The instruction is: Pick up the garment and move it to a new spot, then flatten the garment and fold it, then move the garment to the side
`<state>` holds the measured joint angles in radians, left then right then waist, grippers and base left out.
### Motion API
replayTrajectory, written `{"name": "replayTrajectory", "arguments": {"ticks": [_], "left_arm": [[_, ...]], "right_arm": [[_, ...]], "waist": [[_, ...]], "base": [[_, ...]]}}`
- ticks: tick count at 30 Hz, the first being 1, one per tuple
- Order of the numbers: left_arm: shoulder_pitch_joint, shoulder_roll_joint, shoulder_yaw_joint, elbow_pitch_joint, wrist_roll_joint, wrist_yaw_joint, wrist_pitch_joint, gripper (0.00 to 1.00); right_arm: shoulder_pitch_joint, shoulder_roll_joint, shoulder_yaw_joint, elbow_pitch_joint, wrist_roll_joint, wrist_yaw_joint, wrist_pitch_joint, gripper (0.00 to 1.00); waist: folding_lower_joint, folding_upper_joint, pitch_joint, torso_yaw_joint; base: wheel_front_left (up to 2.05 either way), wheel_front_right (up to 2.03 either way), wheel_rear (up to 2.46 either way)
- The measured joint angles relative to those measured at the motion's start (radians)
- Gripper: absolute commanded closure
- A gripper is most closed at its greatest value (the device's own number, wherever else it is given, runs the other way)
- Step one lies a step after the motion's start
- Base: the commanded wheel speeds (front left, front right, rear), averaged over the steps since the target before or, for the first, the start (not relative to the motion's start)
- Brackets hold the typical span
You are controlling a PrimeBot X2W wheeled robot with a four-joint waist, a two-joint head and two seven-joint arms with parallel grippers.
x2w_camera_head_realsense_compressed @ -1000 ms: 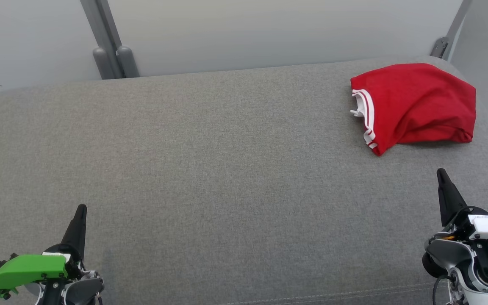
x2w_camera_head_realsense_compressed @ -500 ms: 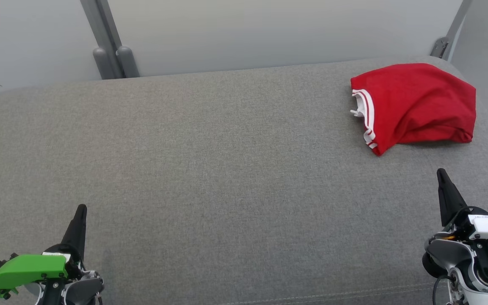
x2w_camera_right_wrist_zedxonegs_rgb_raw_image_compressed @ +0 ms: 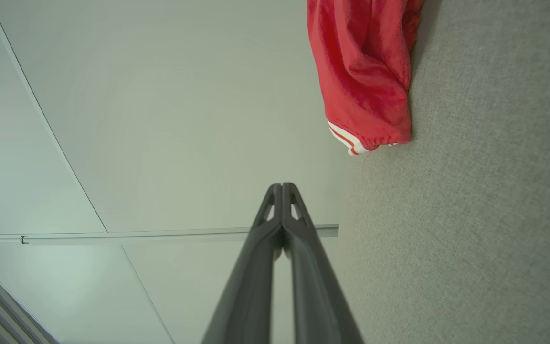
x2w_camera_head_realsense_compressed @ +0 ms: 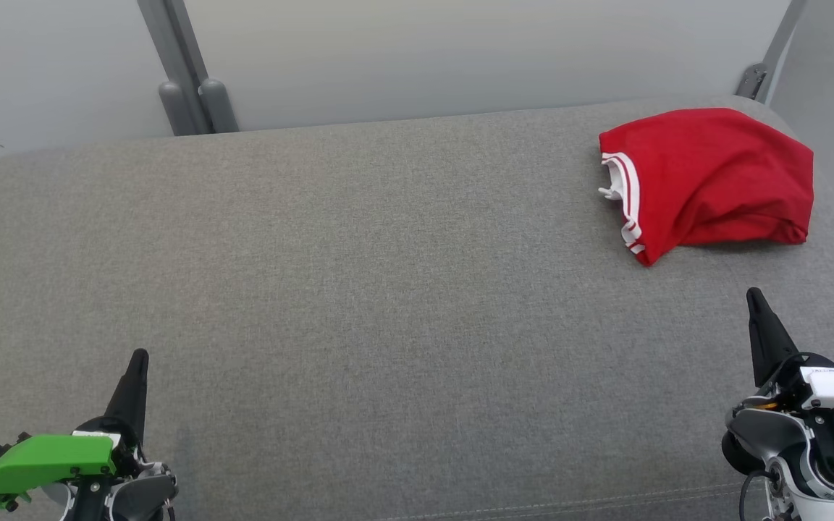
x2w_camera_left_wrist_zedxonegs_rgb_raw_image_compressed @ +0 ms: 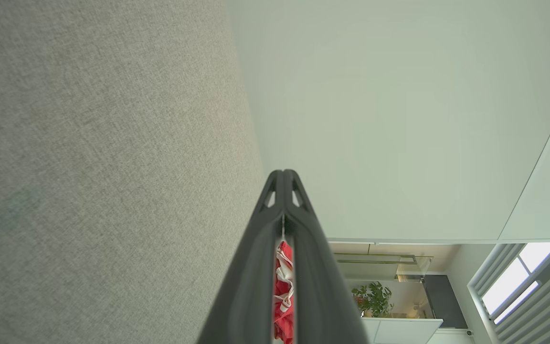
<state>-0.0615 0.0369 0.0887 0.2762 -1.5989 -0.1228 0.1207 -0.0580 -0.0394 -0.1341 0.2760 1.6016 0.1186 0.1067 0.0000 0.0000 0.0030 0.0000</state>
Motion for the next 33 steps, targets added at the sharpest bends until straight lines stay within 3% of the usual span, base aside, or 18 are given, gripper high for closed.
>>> {"name": "replayTrajectory", "arguments": {"ticks": [33], "left_arm": [[0.0, 0.0, 0.0, 0.0, 0.0, 0.0, -0.003, 1.0]], "right_arm": [[0.0, 0.0, 0.0, 0.0, 0.0, 0.0, 0.0, 1.0]], "waist": [[0.0, 0.0, 0.0, 0.0]], "base": [[0.0, 0.0, 0.0]]}}
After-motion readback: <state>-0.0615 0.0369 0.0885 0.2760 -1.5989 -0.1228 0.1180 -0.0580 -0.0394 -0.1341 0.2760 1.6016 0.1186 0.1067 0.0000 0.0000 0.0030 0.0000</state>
